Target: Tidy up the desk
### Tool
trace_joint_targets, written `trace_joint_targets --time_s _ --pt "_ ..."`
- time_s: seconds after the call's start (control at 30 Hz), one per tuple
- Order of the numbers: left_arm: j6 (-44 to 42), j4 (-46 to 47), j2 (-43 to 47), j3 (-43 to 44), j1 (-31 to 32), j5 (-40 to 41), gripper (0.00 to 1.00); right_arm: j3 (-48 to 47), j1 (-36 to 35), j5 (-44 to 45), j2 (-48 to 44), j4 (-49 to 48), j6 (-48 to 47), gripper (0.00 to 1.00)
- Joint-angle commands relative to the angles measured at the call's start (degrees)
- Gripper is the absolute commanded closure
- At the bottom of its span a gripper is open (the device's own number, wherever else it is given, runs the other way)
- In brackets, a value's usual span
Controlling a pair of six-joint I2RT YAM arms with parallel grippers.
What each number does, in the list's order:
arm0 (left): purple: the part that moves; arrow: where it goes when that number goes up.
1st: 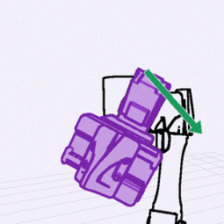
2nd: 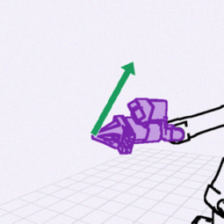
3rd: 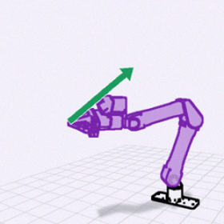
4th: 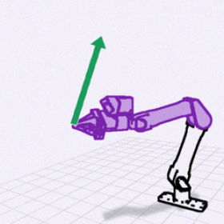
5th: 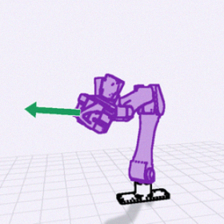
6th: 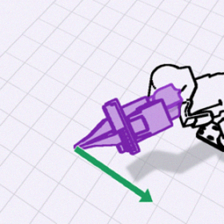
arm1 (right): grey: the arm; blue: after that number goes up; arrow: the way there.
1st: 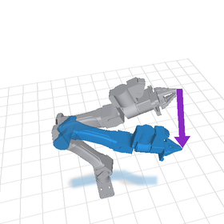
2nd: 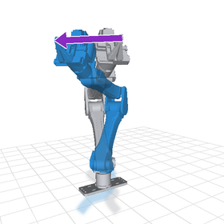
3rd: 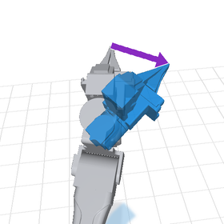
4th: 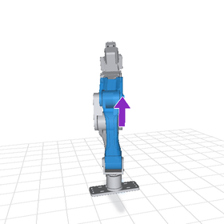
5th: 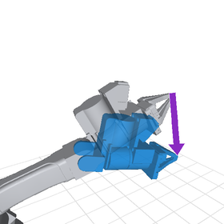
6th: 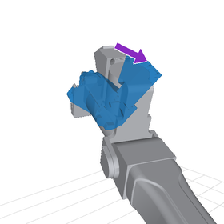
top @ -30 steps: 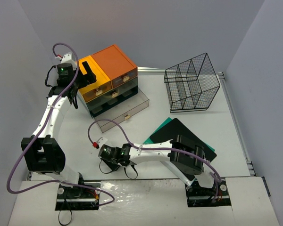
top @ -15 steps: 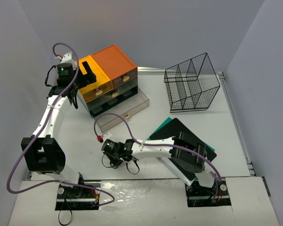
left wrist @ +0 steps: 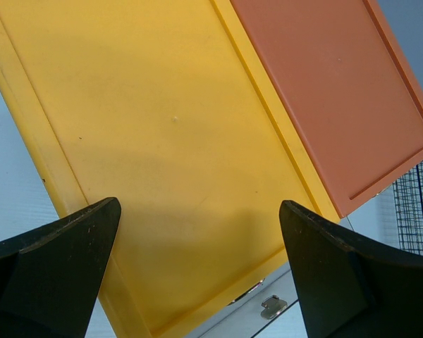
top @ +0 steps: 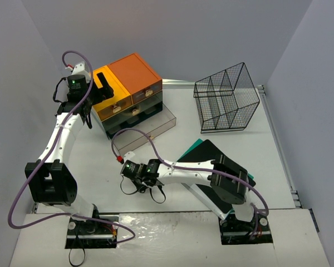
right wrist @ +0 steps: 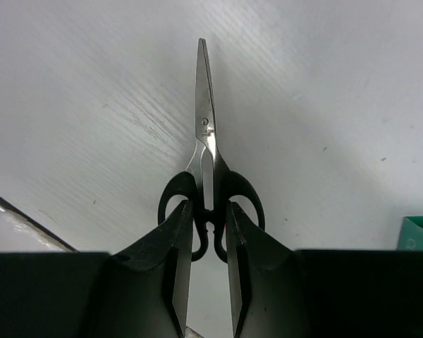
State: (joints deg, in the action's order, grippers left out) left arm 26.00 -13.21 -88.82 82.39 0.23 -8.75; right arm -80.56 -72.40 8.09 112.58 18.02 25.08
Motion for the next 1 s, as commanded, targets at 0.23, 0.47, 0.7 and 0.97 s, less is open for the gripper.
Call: trace_joint_targets --time_s 0.23,0.47,0.7,0.97 --pt "-0.25 -13.38 -2.15 -1.53 -2.95 5.24 0.03 -7.86 3.53 5.70 -11.51 5.48 -2.59 1.00" --pt "0.03 -13.15 -2.15 -1.64 -2.95 5.15 0.03 -13.37 10.88 6.32 -10.08 5.07 2.75 1.00" --pt "0.18 -12.82 -2.16 -2.21 -3.03 5.08 0.03 -22.82 18.68 1.35 -5.14 2.59 12.38 1.00" --pt "0.63 -12.05 -2.05 -2.87 -2.95 4.75 0.03 -27.02 24.08 -3.85 -0.51 -1.97 21.03 1.00"
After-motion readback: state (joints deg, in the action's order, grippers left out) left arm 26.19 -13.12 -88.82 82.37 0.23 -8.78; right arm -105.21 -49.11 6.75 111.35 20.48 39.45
